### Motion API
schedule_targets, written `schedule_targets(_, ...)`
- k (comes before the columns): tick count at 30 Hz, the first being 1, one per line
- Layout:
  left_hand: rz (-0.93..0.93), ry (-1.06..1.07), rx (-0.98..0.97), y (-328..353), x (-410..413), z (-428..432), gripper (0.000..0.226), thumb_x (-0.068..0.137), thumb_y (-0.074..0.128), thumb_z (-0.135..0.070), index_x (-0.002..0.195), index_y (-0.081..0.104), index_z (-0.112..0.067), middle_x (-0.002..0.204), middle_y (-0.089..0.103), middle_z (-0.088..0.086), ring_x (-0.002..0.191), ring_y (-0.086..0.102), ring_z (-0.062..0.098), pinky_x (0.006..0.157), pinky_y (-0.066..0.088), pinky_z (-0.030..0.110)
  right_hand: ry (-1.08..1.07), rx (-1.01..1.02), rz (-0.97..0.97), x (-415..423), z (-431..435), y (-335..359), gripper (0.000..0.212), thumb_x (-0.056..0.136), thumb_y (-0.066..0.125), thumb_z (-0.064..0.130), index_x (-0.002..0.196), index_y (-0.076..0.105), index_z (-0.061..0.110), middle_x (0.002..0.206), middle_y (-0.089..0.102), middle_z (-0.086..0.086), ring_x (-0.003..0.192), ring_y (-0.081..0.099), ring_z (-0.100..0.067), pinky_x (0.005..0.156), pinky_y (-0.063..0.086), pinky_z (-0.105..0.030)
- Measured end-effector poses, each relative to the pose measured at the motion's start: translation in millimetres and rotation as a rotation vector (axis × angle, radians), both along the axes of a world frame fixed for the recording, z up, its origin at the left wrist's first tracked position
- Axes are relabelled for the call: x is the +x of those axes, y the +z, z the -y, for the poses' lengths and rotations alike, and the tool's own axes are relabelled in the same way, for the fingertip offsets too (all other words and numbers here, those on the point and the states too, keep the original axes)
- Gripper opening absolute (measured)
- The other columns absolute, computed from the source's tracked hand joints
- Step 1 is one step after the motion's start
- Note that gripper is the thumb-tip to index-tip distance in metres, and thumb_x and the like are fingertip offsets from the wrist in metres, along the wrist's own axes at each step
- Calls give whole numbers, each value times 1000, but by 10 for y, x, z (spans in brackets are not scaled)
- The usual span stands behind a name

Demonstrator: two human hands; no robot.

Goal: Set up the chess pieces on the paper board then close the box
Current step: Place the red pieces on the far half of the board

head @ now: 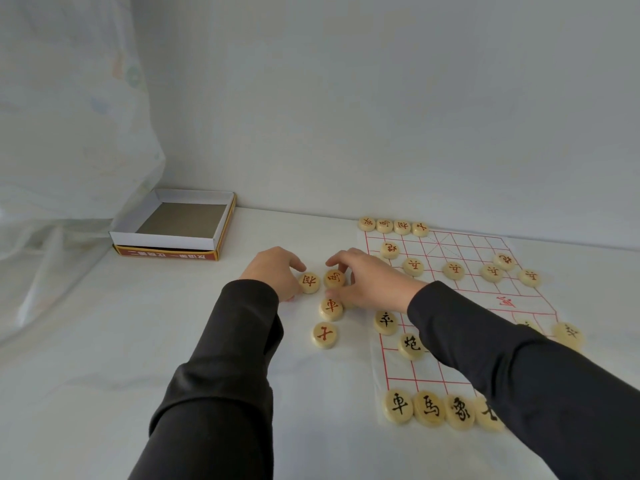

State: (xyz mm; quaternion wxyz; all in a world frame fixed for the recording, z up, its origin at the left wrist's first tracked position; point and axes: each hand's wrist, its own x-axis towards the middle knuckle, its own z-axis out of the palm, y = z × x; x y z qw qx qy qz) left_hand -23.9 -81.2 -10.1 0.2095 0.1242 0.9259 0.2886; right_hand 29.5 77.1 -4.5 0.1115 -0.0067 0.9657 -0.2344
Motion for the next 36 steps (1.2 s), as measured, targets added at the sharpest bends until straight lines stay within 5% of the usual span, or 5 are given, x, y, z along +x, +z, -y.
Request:
schedule_targets(6,-27,-21,-29,7,4,-13,37,84,63,-5,118,61,-19,119,57,7,109,54,24,100,45,32,44,44,107,17,39,67,83,77,66,53,145,27,24,142,33,1,126,42,-18,95,38,-29)
schedule_targets(18,-15,-50,-42,27,23,-36,38,85,63,-8,121,60,-18,121,57,7,110,55,23,101,44,33,24,-72,45,104,34,80,71,81,68,42,140,33,27,137,39,3,113,48,-11,86,39,-22)
schedule_targets(27,-3,-72,-53,47,34,-24,38,86,62,-8,123,58,-17,124,56,8,112,54,25,102,44,34,-53,-60,-82,140,-38,83,50,85,51,0,130,47,22,126,48,5,101,48,-7,73,39,-13)
schedule_targets(36,7,-79,-53,34,20,-17,39,87,60,-6,124,57,-17,127,54,9,114,53,26,102,44,36,-172,-3,-13,143,-235,-28,53,86,45,-4,133,45,19,136,48,-2,123,47,-16,99,43,-28)
